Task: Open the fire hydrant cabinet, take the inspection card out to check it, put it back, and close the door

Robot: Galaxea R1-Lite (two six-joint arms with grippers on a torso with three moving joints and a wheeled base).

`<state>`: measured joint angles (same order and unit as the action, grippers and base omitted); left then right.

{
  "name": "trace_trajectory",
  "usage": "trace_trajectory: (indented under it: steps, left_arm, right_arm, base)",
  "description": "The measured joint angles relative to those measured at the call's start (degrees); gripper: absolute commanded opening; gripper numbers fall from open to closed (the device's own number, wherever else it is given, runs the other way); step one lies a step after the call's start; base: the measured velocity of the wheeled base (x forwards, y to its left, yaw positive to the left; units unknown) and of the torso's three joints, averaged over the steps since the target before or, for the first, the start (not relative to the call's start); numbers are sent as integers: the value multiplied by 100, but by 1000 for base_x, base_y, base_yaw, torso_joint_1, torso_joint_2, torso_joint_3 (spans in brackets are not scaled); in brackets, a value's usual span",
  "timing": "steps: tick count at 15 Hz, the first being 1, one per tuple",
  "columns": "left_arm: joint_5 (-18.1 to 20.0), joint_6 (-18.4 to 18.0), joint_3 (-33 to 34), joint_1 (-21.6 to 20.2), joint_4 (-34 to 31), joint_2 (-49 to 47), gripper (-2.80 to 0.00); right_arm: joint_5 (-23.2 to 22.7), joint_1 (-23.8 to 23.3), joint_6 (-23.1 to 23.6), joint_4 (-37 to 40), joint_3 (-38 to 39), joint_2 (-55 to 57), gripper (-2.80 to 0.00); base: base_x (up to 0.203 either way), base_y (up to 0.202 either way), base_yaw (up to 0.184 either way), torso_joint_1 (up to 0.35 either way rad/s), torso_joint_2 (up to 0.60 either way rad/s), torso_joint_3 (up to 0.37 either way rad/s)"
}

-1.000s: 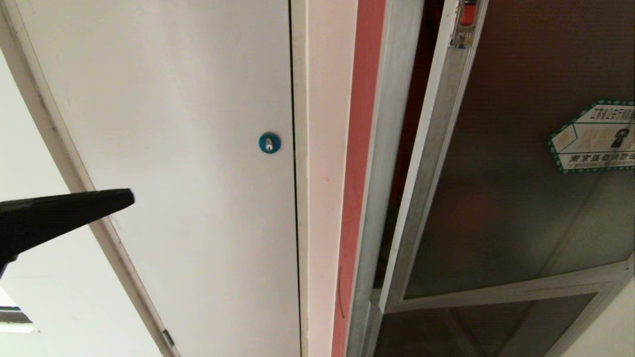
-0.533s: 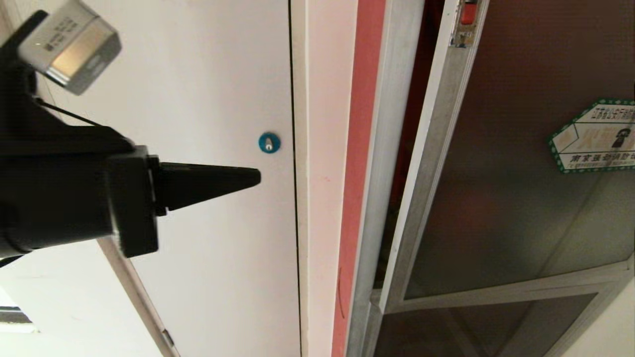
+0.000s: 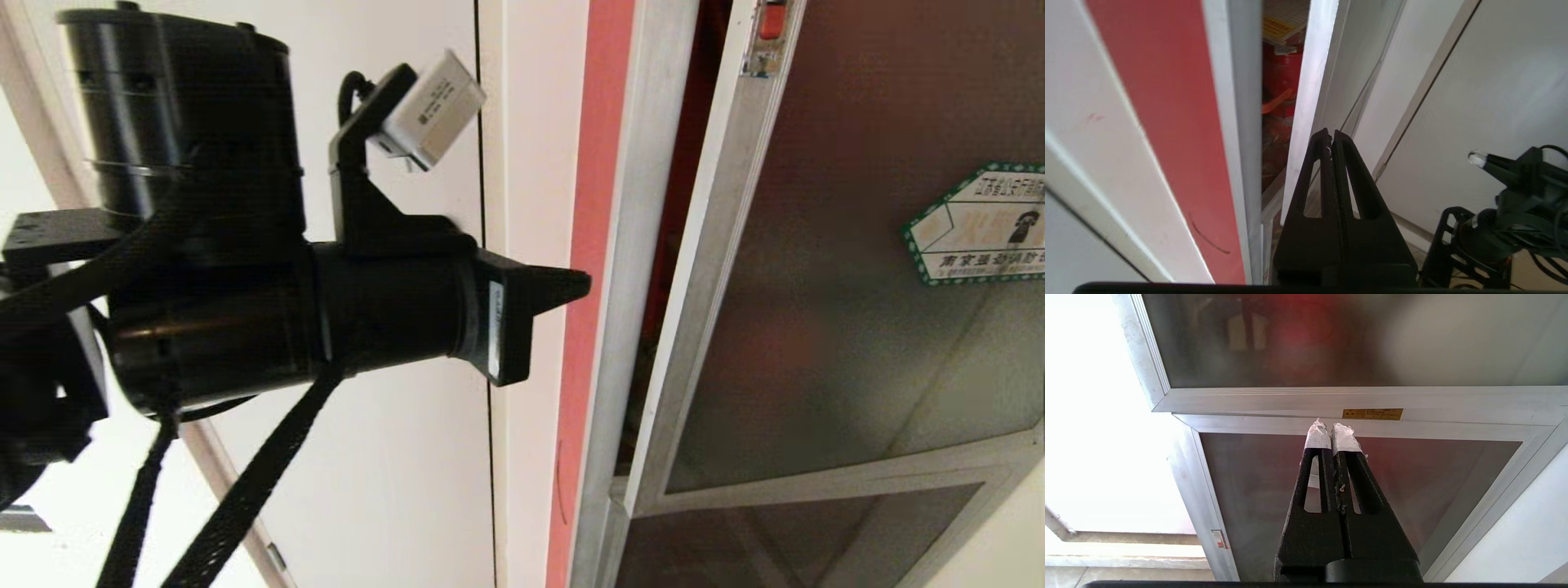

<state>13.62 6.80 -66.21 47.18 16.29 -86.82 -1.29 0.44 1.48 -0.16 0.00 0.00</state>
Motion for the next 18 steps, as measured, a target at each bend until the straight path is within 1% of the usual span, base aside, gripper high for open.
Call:
trace_trajectory:
  steps: [2, 5, 9, 10, 12, 15, 18]
  left_arm:
    - [-1, -117, -205, 164, 9, -259, -280]
    - [-52, -164, -565, 451, 5, -591, -280]
    - [-171, -248, -990, 556, 6, -1068, -280]
    - [-291, -302, -1043, 543, 8, -1167, -280]
    - [-665, -405, -1160, 500, 9, -1342, -280]
    - [-772, -462, -1351, 409, 14, -1500, -280]
    - [-1103, -512, -1561, 380, 17, -1733, -280]
  right_arm:
    - [0, 0, 0, 0, 0, 0, -280]
    - [0, -2, 0, 0, 0, 0, -280]
    - [0, 0, 0, 0, 0, 0, -280]
    - [0, 0, 0, 2, 0, 0, -280]
    - [0, 0, 0, 0, 0, 0, -280]
    - [0, 0, -2, 0, 0, 0, -280]
    - [0, -2, 0, 0, 0, 0, -280]
  base:
    - [0, 0, 0, 0, 0, 0]
    - [0, 0, 0, 0, 0, 0]
    - [0, 0, 0, 0, 0, 0]
    - [0, 0, 0, 0, 0, 0]
    - [0, 0, 0, 0, 0, 0]
    - [0, 0, 0, 0, 0, 0]
    - [0, 0, 0, 0, 0, 0]
